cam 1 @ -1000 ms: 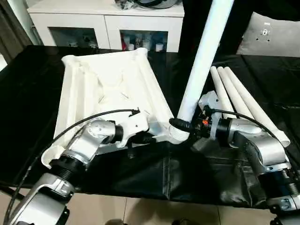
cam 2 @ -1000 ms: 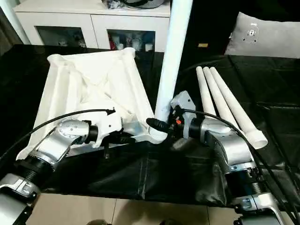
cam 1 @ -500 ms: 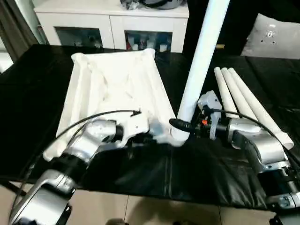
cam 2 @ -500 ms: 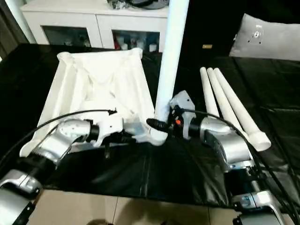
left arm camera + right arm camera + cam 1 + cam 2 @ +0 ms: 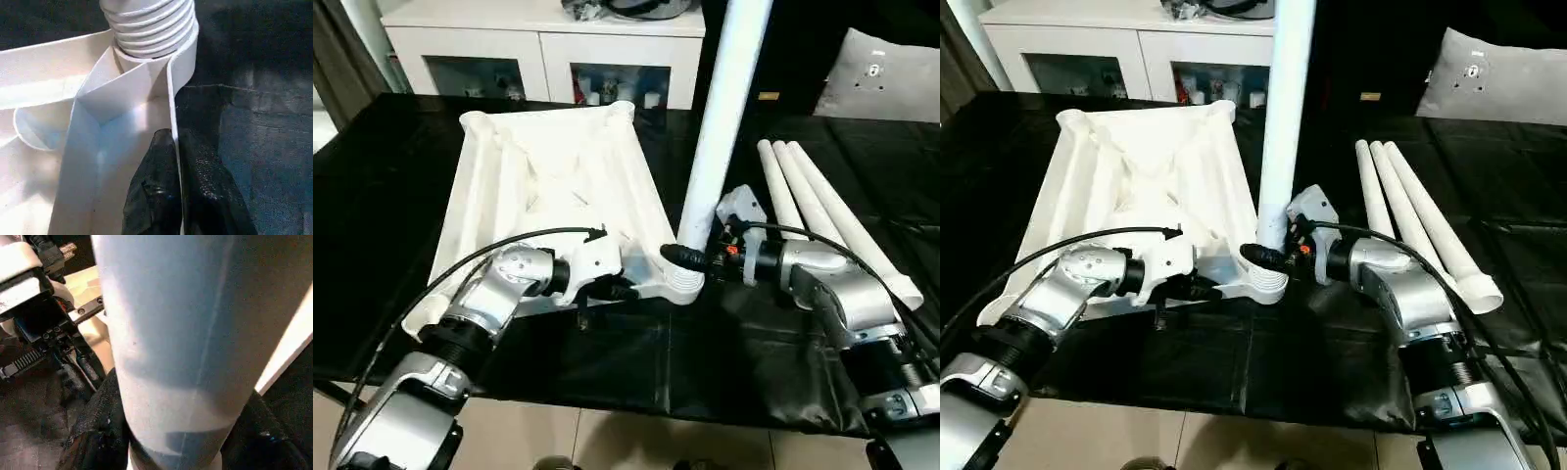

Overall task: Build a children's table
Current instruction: Insert table leg to table base

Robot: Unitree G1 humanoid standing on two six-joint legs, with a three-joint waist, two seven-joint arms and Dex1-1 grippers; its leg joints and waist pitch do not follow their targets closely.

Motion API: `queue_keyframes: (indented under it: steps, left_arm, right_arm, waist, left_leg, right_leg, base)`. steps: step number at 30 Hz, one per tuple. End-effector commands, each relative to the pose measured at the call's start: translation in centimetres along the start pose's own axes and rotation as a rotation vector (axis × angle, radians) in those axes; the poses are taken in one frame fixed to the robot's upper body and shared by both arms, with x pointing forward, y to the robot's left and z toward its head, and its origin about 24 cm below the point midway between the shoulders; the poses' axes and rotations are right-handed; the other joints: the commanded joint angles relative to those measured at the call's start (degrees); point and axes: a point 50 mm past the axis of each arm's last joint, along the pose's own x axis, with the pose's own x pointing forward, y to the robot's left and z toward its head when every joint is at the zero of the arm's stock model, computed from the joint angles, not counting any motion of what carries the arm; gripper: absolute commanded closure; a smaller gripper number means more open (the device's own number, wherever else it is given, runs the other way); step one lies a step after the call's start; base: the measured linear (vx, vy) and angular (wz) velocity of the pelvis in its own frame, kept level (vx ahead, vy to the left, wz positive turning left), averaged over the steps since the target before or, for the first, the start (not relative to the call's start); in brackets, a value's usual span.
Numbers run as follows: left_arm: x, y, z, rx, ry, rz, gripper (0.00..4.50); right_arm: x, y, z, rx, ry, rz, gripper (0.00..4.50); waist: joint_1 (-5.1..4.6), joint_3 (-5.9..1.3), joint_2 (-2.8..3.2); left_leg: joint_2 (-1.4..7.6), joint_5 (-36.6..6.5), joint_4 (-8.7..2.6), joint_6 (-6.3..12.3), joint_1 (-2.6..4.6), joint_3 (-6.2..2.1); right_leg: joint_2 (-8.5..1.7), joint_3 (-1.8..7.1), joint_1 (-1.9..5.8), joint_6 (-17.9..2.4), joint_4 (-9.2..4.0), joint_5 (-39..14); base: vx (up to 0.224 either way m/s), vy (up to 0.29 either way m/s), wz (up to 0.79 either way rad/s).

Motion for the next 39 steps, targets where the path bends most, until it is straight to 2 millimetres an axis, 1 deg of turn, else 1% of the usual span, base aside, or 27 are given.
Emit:
queue_keyframes:
  steps: [1,6,11,15,16,19,22,27,30,31,32,34,35,36,37,38,39]
  left_arm:
    - [0.4,-0.6,0.9,0.054,-0.033,-0.063,4.50]
    - [0.5,-0.5,0.8,0.054,-0.027,-0.060,4.50]
    - [0.5,-0.7,1.2,0.066,-0.052,-0.084,4.50]
    - [0.5,-0.9,1.3,0.067,-0.056,-0.096,4.50]
    - [0.5,-0.9,1.3,0.068,-0.055,-0.098,4.50]
    - [0.5,-0.9,1.2,0.065,-0.055,-0.094,4.50]
    - [0.5,-0.7,1.1,0.058,-0.047,-0.073,4.50]
    - [0.5,-0.4,1.0,0.054,-0.043,-0.040,4.50]
    - [0.5,-0.2,1.1,0.051,-0.048,-0.020,4.50]
    - [0.5,-0.1,1.1,0.052,-0.049,-0.012,4.50]
    - [0.5,-0.1,1.1,0.052,-0.049,-0.012,4.50]
    - [0.4,0.0,1.2,0.045,-0.058,-0.005,4.50]
    - [0.4,0.0,1.2,0.043,-0.061,-0.004,4.50]
    - [0.4,0.0,1.2,0.042,-0.061,-0.004,4.50]
    - [0.5,-0.1,1.1,0.041,-0.059,-0.006,4.50]
    - [0.5,-0.1,1.0,0.040,-0.055,-0.010,4.50]
    - [0.5,-0.2,1.0,0.040,-0.053,-0.012,4.50]
  right_arm:
    - [0.2,0.1,-0.4,0.002,0.032,0.023,2.59]
    - [0.1,0.1,-0.6,0.005,0.040,0.030,2.59]
    - [0.1,0.0,-0.7,0.015,0.041,0.030,2.59]
    - [0.1,-0.1,-1.0,0.051,0.035,0.034,2.59]
    - [0.1,-0.2,-1.1,0.064,0.034,0.035,2.59]
    - [0.0,-0.4,-1.5,0.120,0.019,0.033,2.59]
    - [-0.2,-0.6,-2.1,0.178,-0.013,0.012,2.59]
    - [-0.6,-0.6,-3.1,0.233,-0.054,-0.024,2.60]
    - [-0.8,-0.6,-3.6,0.254,-0.096,-0.059,2.60]
    - [-1.0,-0.5,-3.6,0.256,-0.129,-0.076,2.60]
    - [-1.0,-0.5,-3.6,0.256,-0.130,-0.076,2.60]
    - [-1.1,-0.4,-3.6,0.244,-0.148,-0.095,2.60]
    - [-1.2,-0.2,-3.6,0.219,-0.148,-0.108,2.60]
    - [-1.3,-0.2,-3.7,0.211,-0.147,-0.112,2.60]
    - [-1.3,0.1,-3.7,0.179,-0.136,-0.114,2.60]
    - [-1.4,0.4,-3.8,0.142,-0.122,-0.114,2.60]
    - [-1.4,0.6,-3.8,0.116,-0.114,-0.110,2.60]
  waist:
    - [0.11,-4.39,-0.44]
    - [0.09,-4.25,-0.35]
    - [0.15,-4.36,-0.40]
    - [0.05,-4.43,-0.39]
    - [0.01,-4.33,-0.38]
    - [-0.02,-4.33,-0.44]
    - [0.02,-4.44,-0.38]
    - [0.21,-4.44,-0.30]
    - [0.31,-4.37,-0.41]
    - [0.40,-4.27,-0.13]
    - [0.47,-4.27,-0.20]
    - [0.49,-4.33,-0.19]
    - [0.56,-4.29,0.37]
    - [0.56,-4.32,0.02]
    - [0.62,-4.37,-0.03]
    - [0.71,-4.28,0.20]
    - [0.73,-4.31,0.11]
  left_leg:
    - [1.57,-2.32,-4.19,3.25,-0.74,1.06]
    - [1.61,-3.25,-4.28,2.96,-0.67,1.09]
    - [1.59,-2.47,-4.22,3.03,-0.67,1.08]
    - [1.62,-2.55,-4.20,3.23,-0.67,1.09]
    - [1.62,-2.82,-4.22,3.29,-0.68,1.10]
    - [1.56,-2.96,-4.21,3.24,-0.71,1.13]
    - [1.62,-2.16,-4.17,3.48,-0.70,1.11]
    - [1.67,-2.17,-4.18,3.53,-0.61,1.14]
    - [1.63,-2.98,-4.26,3.35,-0.65,1.19]
    - [1.66,-3.54,-4.33,3.13,-0.62,1.16]
    - [1.68,-3.92,-4.33,3.09,-0.51,1.22]
    - [1.71,-4.02,-4.42,2.73,-0.49,1.12]
    - [1.73,-4.18,-4.44,2.58,-0.46,1.05]
    - [1.70,-4.17,-4.42,2.58,-0.50,1.10]
    - [1.65,-3.99,-4.40,2.65,-0.53,1.10]
    - [1.67,-3.96,-4.42,2.49,-0.57,1.08]
    - [1.67,-3.99,-4.44,2.41,-0.58,1.05]
  right_leg:
    - [-3.95,2.18,4.56,-14.32,-2.94,-5.26]
    - [-3.98,2.21,4.49,-13.70,-3.26,-7.80]
    - [-3.93,2.20,4.51,-13.71,-3.12,-6.78]
    - [-3.98,2.17,4.55,-14.34,-3.02,-6.09]
    - [-3.92,2.15,4.49,-14.31,-3.11,-6.54]
    - [-3.95,2.17,4.59,-14.16,-3.21,-7.39]
    - [-3.95,2.13,4.53,-14.48,-3.04,-6.25]
    - [-3.95,2.09,4.48,-14.57,-3.07,-6.04]
    - [-4.00,2.13,4.48,-14.19,-3.26,-7.46]
    - [-4.01,2.13,4.39,-13.76,-3.43,-8.72]
    - [-4.05,2.18,4.33,-13.47,-3.63,-9.35]
    - [-3.96,2.13,4.32,-13.32,-3.51,-9.33]
    - [-3.94,2.12,4.23,-13.35,-3.46,-9.25]
    - [-3.94,2.17,4.35,-13.16,-3.53,-8.81]
    - [-3.95,2.17,4.42,-13.17,-3.50,-8.55]
    - [-3.92,2.15,4.33,-12.92,-3.61,-8.56]
    - [-3.90,2.16,4.37,-12.81,-3.55,-8.43]
  base:
    - [0.000,0.000,0.00]
    - [0.000,0.000,0.00]
    - [0.000,0.000,0.00]
    - [0.000,0.000,0.00]
    - [0.000,0.000,0.00]
    - [0.000,0.000,0.00]
    - [0.000,0.000,0.00]
    - [0.000,0.000,0.00]
    - [0.000,0.000,0.00]
    - [0.000,0.000,0.00]
    - [0.000,0.000,0.00]
    - [0.000,0.000,0.00]
    - [0.000,0.000,0.00]
    - [0.000,0.000,0.00]
    - [0.000,0.000,0.00]
    - [0.000,0.000,0.00]
    - [0.000,0.000,0.00]
